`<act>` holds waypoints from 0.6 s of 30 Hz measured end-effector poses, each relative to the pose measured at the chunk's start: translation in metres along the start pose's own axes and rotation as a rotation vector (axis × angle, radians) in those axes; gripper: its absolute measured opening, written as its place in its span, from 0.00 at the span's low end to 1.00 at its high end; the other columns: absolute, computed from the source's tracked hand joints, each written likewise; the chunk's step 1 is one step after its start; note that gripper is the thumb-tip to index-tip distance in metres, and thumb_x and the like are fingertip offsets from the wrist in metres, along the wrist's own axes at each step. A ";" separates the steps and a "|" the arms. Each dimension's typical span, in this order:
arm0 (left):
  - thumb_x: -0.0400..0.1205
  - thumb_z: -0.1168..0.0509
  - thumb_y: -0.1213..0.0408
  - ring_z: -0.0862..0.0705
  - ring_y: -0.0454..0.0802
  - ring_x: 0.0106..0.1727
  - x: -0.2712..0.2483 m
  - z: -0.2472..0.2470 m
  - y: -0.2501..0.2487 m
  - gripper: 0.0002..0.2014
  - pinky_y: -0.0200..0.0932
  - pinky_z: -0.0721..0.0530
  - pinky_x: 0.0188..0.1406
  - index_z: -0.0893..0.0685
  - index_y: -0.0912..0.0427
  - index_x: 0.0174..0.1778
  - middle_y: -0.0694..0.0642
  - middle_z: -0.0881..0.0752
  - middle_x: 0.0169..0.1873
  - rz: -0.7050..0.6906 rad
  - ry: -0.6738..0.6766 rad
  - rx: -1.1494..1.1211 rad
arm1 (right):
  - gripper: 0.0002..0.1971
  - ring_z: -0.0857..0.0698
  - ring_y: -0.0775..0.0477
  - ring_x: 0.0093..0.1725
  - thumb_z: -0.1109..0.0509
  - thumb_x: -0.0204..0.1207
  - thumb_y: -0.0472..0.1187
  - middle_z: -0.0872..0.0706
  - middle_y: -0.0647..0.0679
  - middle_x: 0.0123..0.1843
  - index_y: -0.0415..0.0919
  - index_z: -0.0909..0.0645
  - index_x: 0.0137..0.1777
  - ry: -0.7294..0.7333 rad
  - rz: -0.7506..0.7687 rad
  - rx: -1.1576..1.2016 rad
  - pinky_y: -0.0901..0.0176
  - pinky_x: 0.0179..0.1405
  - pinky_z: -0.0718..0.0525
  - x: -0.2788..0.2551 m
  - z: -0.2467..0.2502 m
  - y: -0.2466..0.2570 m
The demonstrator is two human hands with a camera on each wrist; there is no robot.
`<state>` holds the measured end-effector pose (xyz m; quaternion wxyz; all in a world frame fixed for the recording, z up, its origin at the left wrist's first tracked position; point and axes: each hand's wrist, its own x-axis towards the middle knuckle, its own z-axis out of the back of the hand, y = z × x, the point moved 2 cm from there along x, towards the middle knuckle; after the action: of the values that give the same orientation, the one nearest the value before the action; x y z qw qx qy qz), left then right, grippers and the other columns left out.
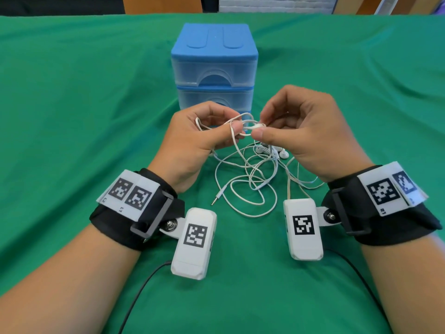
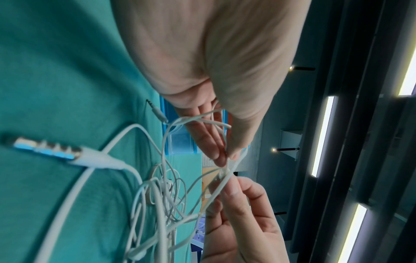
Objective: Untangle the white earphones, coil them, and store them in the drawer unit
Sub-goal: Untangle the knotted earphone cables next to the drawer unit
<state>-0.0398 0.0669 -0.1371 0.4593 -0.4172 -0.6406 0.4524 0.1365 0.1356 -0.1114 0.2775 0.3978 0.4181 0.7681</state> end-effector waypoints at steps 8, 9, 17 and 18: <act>0.79 0.28 0.76 0.14 0.50 0.43 -0.001 -0.001 0.001 0.04 0.40 0.14 0.46 0.13 0.65 0.47 0.59 0.10 0.41 0.031 0.057 -0.034 | 0.07 0.10 0.35 0.39 0.18 0.69 0.29 0.09 0.32 0.46 0.29 0.13 0.44 0.030 -0.043 0.020 0.27 0.48 0.14 -0.001 -0.004 -0.004; 0.79 0.28 0.76 0.14 0.50 0.43 -0.001 -0.002 0.001 0.04 0.39 0.14 0.46 0.13 0.66 0.48 0.60 0.10 0.42 0.037 0.067 -0.036 | 0.07 0.09 0.36 0.40 0.18 0.69 0.30 0.09 0.33 0.48 0.30 0.13 0.43 0.033 -0.046 0.016 0.26 0.49 0.15 -0.001 -0.004 -0.004; 0.78 0.29 0.78 0.14 0.46 0.35 -0.002 -0.005 0.003 0.05 0.35 0.16 0.39 0.14 0.67 0.46 0.57 0.10 0.37 0.051 0.108 -0.052 | 0.20 0.24 0.46 0.32 0.14 0.66 0.40 0.17 0.44 0.36 0.39 0.22 0.50 0.090 -0.104 -0.048 0.50 0.34 0.24 0.000 -0.004 -0.009; 0.78 0.29 0.78 0.14 0.45 0.35 -0.002 -0.005 0.003 0.05 0.35 0.16 0.39 0.14 0.67 0.46 0.57 0.10 0.37 0.048 0.107 -0.053 | 0.21 0.25 0.48 0.30 0.14 0.66 0.40 0.18 0.45 0.34 0.39 0.23 0.51 0.089 -0.114 -0.051 0.54 0.32 0.25 0.000 -0.004 -0.009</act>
<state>-0.0340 0.0666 -0.1395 0.4706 -0.4679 -0.6167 0.4235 0.1338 0.1379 -0.1207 0.3120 0.3318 0.4321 0.7784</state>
